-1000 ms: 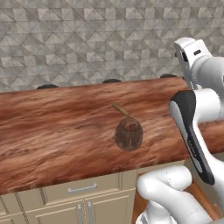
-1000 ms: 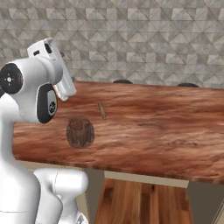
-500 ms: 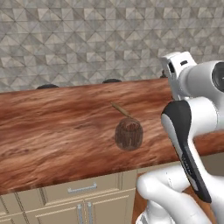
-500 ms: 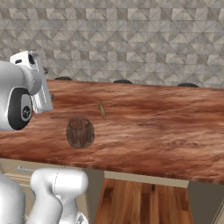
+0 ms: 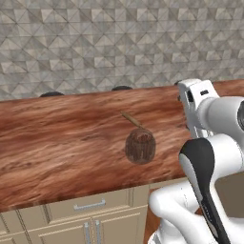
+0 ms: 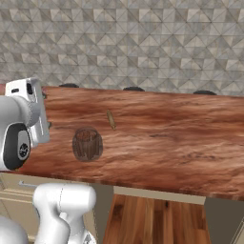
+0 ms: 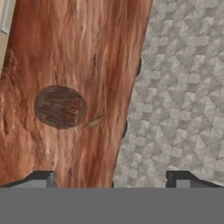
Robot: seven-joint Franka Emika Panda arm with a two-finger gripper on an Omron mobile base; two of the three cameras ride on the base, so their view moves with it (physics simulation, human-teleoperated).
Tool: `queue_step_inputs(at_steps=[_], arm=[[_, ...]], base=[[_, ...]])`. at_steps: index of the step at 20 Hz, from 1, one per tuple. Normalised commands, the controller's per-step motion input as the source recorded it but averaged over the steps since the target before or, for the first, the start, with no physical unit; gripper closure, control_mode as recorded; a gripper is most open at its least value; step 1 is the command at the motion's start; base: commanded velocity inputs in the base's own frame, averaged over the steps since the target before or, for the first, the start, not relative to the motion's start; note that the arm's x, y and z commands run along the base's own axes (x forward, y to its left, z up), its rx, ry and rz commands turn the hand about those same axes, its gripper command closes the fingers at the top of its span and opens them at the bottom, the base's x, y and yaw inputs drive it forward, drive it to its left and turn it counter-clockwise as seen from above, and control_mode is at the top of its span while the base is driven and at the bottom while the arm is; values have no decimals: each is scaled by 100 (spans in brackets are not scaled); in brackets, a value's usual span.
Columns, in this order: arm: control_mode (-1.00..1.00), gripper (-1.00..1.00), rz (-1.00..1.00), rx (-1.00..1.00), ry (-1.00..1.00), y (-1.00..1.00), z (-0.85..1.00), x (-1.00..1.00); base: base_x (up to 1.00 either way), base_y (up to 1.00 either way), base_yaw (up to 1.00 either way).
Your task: Pick the jar and jar from the dining table and place them in the open cabinet. Close the cabinet after placing the objects.
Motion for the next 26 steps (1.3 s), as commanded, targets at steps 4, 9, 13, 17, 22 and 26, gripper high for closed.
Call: queue_step_inputs(at_steps=[4, 9, 13, 17, 22, 26], arm=[[-100, -100, 6, 25, 10, -12, -18, 0], [-100, -100, 2, 9, 6, -1, 0, 5], [-100, -100, 0, 1, 1, 0, 0, 1], [-100, -100, 1, 15, 8, -12, -8, 0], [-100, -100, 8, 15, 6, -9, -13, 1], [-100, -100, 10, 8, 11, 0, -9, 9]], base=[[0, 0, 0], [0, 0, 0], [0, 0, 0], [0, 0, 0], [0, 0, 0], [0, 0, 0]])
